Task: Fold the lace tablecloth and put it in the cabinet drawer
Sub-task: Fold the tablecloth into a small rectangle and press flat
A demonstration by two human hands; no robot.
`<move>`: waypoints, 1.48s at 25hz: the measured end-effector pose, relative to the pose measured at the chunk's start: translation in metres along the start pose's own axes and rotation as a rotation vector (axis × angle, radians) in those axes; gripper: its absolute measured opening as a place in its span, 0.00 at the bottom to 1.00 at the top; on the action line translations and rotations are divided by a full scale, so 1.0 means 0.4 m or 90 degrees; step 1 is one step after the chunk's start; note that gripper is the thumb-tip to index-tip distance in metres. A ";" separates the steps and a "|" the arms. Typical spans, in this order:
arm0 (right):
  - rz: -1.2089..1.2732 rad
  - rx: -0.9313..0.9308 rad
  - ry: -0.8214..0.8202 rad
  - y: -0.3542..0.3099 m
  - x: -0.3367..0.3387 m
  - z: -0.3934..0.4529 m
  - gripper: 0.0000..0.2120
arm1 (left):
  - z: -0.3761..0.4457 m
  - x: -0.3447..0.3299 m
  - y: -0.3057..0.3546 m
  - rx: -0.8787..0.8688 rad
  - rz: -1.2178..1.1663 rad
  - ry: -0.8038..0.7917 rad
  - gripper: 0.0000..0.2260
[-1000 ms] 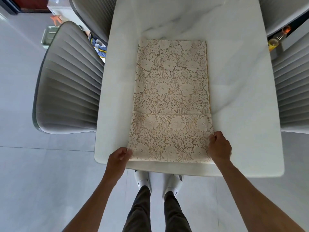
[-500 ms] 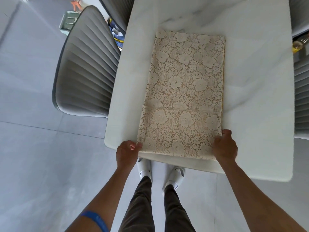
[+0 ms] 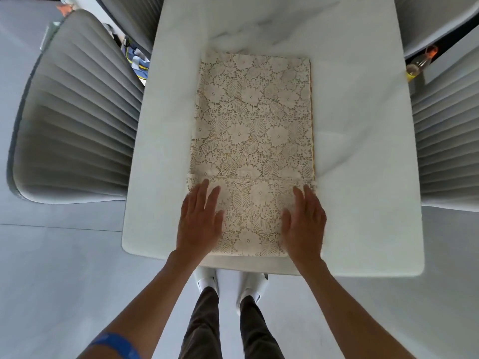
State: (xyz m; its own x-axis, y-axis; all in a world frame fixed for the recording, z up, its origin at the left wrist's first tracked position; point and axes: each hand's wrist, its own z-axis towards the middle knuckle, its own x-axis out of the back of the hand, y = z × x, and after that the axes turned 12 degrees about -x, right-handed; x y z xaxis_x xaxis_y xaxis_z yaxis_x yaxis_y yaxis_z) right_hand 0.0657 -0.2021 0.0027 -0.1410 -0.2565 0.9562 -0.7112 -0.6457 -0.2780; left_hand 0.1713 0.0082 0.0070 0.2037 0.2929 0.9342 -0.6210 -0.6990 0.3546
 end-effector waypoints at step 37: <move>-0.293 0.249 -0.079 0.094 0.043 -0.151 0.33 | -0.148 0.033 0.039 -0.103 0.125 -0.257 0.34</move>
State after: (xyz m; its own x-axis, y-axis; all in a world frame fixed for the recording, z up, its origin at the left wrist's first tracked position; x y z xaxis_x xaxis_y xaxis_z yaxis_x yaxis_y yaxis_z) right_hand -0.0051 -0.1873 0.0143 0.2185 0.0439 0.9748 -0.3715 -0.9200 0.1247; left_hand 0.1194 0.0399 0.0223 0.3289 -0.1344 0.9347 -0.7804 -0.5960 0.1890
